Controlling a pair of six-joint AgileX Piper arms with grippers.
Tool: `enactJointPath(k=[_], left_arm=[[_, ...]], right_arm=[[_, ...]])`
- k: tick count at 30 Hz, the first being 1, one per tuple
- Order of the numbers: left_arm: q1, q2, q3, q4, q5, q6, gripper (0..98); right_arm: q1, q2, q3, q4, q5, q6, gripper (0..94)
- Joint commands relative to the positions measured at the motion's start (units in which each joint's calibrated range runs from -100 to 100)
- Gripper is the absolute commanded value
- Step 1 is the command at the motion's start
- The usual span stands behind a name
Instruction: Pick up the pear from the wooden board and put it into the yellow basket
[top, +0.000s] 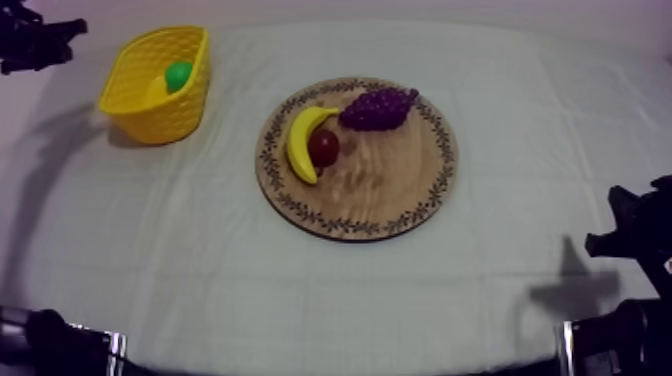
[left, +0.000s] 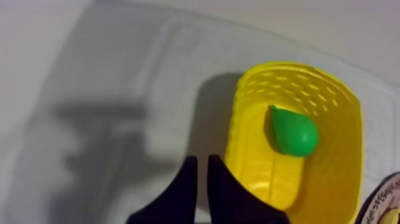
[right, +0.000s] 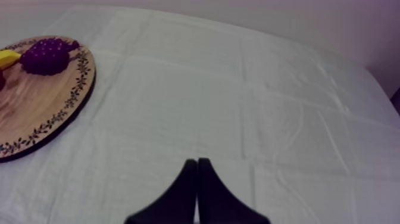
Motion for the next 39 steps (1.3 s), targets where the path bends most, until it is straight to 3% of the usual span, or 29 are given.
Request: enactJointPath(k=[1, 8, 20, 25, 29, 34, 39], left_arm=[[-0.62, -19.67, 18.64, 0.06, -6.29, -0.41, 0.8], [-1.06, -44.63, 43.42, -0.13, -17.18, -1.55, 0.1], [0.91, -77.33, 71.13, -0.18, -23.02, -2.67, 0.0], [1.58, -84.87, 75.45, -0.88, -21.64, -2.67, 0.0], [2.18, -90.90, 76.12, 1.82, -16.59, -5.46, 0.0], [3.15, -96.14, 76.29, 1.18, -11.87, -2.30, 0.0], [3.12, -97.05, 76.26, -0.71, -9.15, 3.77, 0.0]], right_arm=[[-0.01, 0.01, 0.03, 0.00, -0.03, 0.02, 0.3], [-0.01, 0.01, 0.03, 0.00, -0.03, 0.02, 0.3], [-0.01, 0.01, 0.03, 0.00, -0.03, 0.02, 0.3], [-0.01, 0.01, 0.03, 0.00, -0.03, 0.02, 0.3], [-0.01, 0.01, 0.03, 0.00, -0.03, 0.04, 0.3], [-0.01, 0.01, 0.03, 0.00, -0.03, 0.02, 0.3], [-0.01, 0.01, 0.03, 0.00, -0.03, 0.02, 0.3]])
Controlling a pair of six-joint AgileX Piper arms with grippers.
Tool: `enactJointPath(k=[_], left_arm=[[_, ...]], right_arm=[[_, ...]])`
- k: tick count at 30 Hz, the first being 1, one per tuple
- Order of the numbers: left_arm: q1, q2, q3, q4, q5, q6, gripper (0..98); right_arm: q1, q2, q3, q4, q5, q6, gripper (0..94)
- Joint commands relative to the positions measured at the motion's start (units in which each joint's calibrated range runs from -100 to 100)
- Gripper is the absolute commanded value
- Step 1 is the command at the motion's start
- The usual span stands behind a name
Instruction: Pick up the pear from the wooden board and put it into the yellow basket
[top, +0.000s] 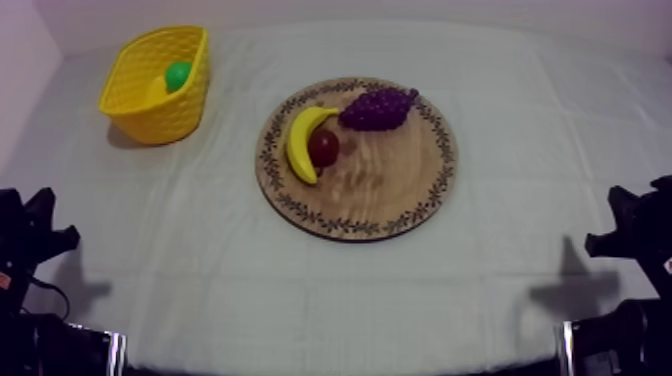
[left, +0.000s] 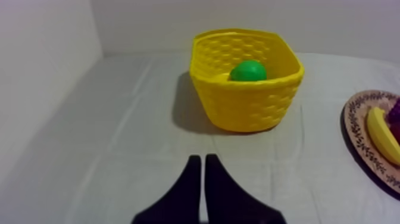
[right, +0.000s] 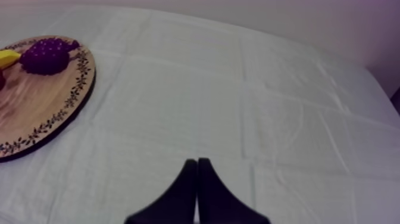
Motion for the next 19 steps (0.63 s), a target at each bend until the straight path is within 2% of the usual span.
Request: enactJointPath(k=[1, 6, 19], left_arm=[[-0.08, -0.10, -0.02, -0.30, 0.74, 7.44, 0.0], [-0.15, -0.20, -0.05, -0.59, 1.38, 9.65, 0.0], [-0.17, -0.23, -0.05, -0.66, 1.51, 9.95, 0.0]], right_arm=[[-0.01, 0.01, 0.03, 0.00, -0.03, 0.03, 0.3], [0.01, 0.01, 0.03, 0.00, -0.03, 0.03, 0.3], [-0.01, 0.01, 0.03, 0.00, -0.03, 0.03, 0.3]])
